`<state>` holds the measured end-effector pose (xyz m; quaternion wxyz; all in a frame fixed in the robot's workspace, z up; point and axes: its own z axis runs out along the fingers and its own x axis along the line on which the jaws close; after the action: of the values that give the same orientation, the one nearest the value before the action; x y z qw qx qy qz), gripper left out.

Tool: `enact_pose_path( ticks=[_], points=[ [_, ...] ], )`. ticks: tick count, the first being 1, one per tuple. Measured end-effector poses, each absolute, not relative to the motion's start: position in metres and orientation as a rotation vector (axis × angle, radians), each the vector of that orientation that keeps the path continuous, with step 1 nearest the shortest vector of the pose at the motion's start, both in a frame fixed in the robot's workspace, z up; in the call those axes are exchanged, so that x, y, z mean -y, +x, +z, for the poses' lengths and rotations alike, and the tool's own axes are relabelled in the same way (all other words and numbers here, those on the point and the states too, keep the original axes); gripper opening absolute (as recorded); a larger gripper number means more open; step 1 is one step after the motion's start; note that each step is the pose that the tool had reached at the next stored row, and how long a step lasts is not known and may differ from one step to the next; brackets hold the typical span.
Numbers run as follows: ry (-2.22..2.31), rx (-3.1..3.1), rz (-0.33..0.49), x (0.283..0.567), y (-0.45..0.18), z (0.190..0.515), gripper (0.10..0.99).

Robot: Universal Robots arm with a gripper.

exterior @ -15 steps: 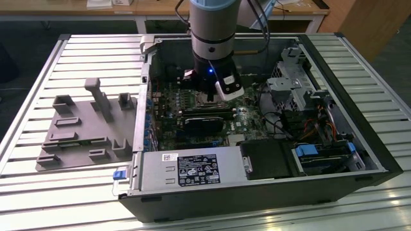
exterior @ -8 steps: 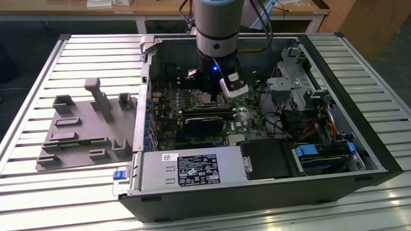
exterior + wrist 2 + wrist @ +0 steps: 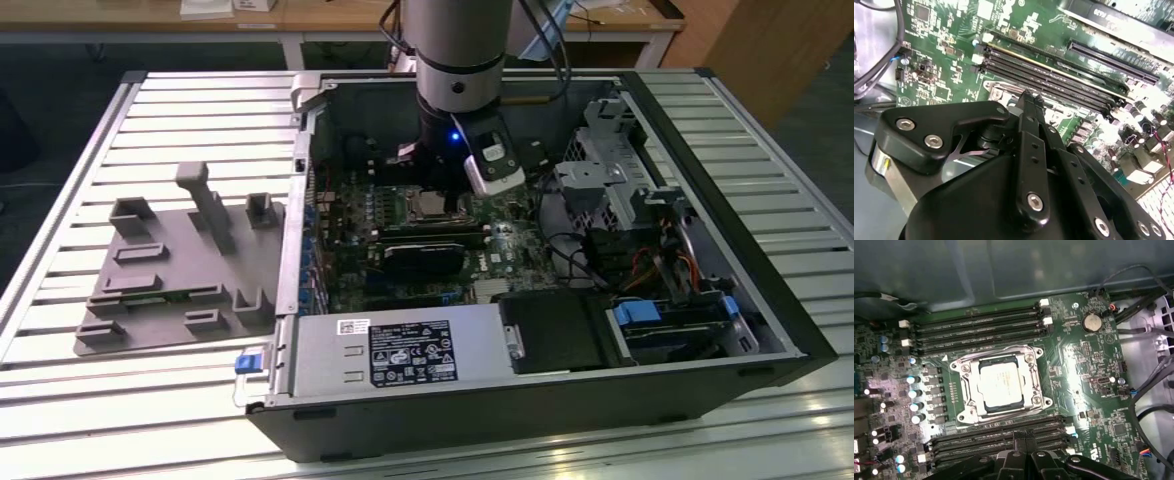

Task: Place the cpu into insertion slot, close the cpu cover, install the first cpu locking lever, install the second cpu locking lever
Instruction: 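Install the second cpu locking lever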

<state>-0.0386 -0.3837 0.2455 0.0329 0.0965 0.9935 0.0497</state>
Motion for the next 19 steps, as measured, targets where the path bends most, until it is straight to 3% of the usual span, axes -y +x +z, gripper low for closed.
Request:
enact_pose_path(
  ticks=[12, 19],
  points=[
    [0.292, -3.053, 0.001, 0.376, -0.036, 0.245, 0.106],
    [0.292, -3.052, -0.006, 0.363, -0.036, 0.244, 0.106]
  ],
)
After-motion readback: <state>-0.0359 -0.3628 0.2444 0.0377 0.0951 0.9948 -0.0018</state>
